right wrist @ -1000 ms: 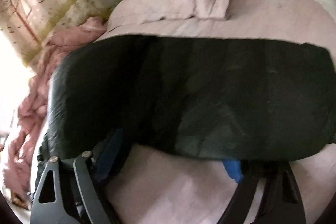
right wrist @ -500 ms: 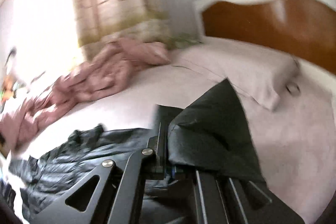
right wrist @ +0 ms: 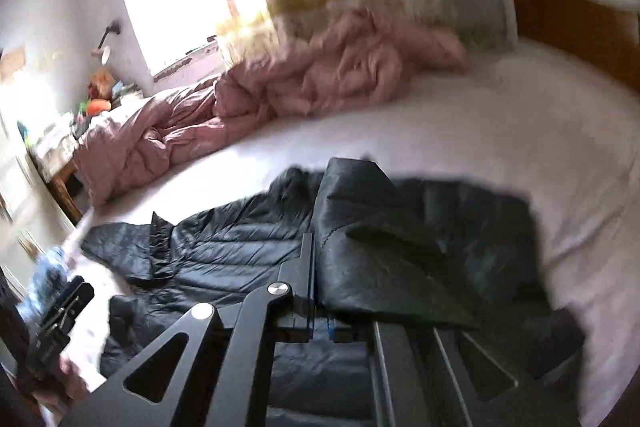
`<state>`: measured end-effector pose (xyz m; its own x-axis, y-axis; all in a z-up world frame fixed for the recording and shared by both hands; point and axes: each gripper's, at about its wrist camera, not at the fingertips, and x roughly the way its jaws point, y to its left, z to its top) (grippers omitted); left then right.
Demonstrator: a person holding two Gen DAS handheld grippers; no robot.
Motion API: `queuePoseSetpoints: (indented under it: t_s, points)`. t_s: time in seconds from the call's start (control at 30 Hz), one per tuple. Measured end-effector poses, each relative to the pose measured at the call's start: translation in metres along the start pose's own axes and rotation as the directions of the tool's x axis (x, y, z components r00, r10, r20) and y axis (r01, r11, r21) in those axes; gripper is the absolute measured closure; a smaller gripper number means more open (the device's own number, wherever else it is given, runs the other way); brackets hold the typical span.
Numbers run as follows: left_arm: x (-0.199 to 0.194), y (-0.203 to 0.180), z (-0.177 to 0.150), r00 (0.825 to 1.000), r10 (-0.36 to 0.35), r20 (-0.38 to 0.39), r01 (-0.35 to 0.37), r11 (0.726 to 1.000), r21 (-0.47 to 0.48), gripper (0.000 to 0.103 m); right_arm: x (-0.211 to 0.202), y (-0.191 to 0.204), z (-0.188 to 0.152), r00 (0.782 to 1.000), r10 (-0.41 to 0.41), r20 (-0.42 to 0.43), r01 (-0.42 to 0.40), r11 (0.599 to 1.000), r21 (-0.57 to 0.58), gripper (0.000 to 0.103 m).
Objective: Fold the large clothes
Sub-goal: 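Grasp the jacket sleeve with the right gripper and fold it over the body, then open the right gripper to release the folded sleeve, then grasp the jacket side with the left gripper, fold it inward, release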
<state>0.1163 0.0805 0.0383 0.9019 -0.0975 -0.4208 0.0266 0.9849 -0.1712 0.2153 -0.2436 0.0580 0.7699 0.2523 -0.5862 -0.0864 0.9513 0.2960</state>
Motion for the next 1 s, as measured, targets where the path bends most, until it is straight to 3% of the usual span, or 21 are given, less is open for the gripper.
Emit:
queuePoseSetpoints:
  t_s: [0.07, 0.13, 0.2, 0.27, 0.33, 0.43, 0.53, 0.7, 0.8, 0.83, 0.9, 0.93, 0.97, 1.0]
  points:
    - [-0.001, 0.0, 0.001, 1.0, 0.016, 0.011, -0.016, 1.0, 0.006, 0.034, 0.014, -0.01, -0.008, 0.999, -0.013, -0.03, 0.014, 0.999, 0.039, 0.092]
    - [-0.001, 0.002, 0.003, 1.0, -0.008, 0.01, 0.008, 1.0, -0.009, 0.034, 0.021, -0.011, -0.022, 0.997, -0.023, -0.07, 0.026, 0.999, 0.043, 0.076]
    - [-0.001, 0.002, 0.003, 1.0, -0.018, 0.009, 0.018, 1.0, -0.012, 0.034, 0.027, -0.014, -0.031, 0.994, 0.006, -0.109, -0.001, 0.999, 0.047, 0.047]
    - [-0.001, -0.001, 0.002, 1.0, -0.01, 0.01, 0.01, 1.0, 0.01, 0.034, 0.022, -0.016, -0.043, 0.991, 0.054, -0.126, -0.05, 0.998, 0.031, 0.039]
    - [-0.001, -0.007, 0.001, 1.0, 0.015, 0.021, -0.016, 0.998, 0.054, 0.03, 0.016, -0.012, -0.052, 0.987, 0.08, -0.141, -0.084, 0.996, -0.029, 0.039]
    - [-0.006, -0.016, -0.001, 0.999, 0.028, 0.036, -0.032, 0.994, 0.101, 0.029, -0.005, -0.012, -0.059, 0.997, 0.011, -0.075, -0.018, 0.995, -0.094, 0.038]
    - [-0.014, -0.032, 0.002, 0.999, -0.015, 0.03, 0.012, 0.994, 0.113, 0.029, -0.029, -0.031, -0.053, 0.999, -0.045, -0.001, 0.044, 0.996, -0.073, 0.038]
    - [-0.014, -0.101, 0.014, 0.998, -0.065, 0.009, 0.061, 0.967, 0.249, 0.029, -0.075, -0.078, -0.039, 0.969, -0.205, 0.139, 0.213, 0.976, -0.052, 0.035]
    - [-0.002, -0.147, 0.015, 0.995, -0.091, -0.031, 0.096, 0.942, 0.321, 0.029, -0.09, -0.113, -0.038, 0.957, -0.248, 0.15, 0.25, 0.968, 0.003, 0.035]
    - [0.005, -0.164, 0.015, 0.992, -0.115, -0.06, 0.129, 0.936, 0.328, 0.031, -0.093, -0.122, -0.038, 0.954, -0.259, 0.152, 0.259, 0.966, 0.019, 0.035]
    - [0.018, -0.196, 0.012, 0.978, -0.172, -0.12, 0.203, 0.921, 0.332, 0.048, -0.099, -0.14, -0.04, 0.945, -0.293, 0.149, 0.289, 0.956, 0.049, 0.035]
    - [0.024, -0.211, 0.01, 0.971, -0.191, -0.147, 0.231, 0.913, 0.336, 0.065, -0.101, -0.146, -0.041, 0.941, -0.305, 0.145, 0.301, 0.952, 0.054, 0.035]
    - [0.031, -0.223, 0.008, 0.964, -0.208, -0.168, 0.254, 0.907, 0.337, 0.075, -0.104, -0.15, -0.04, 0.937, -0.318, 0.147, 0.314, 0.948, 0.055, 0.035]
    - [0.036, -0.235, 0.005, 0.957, -0.22, -0.187, 0.273, 0.901, 0.337, 0.076, -0.106, -0.151, -0.04, 0.932, -0.329, 0.154, 0.324, 0.944, 0.055, 0.035]
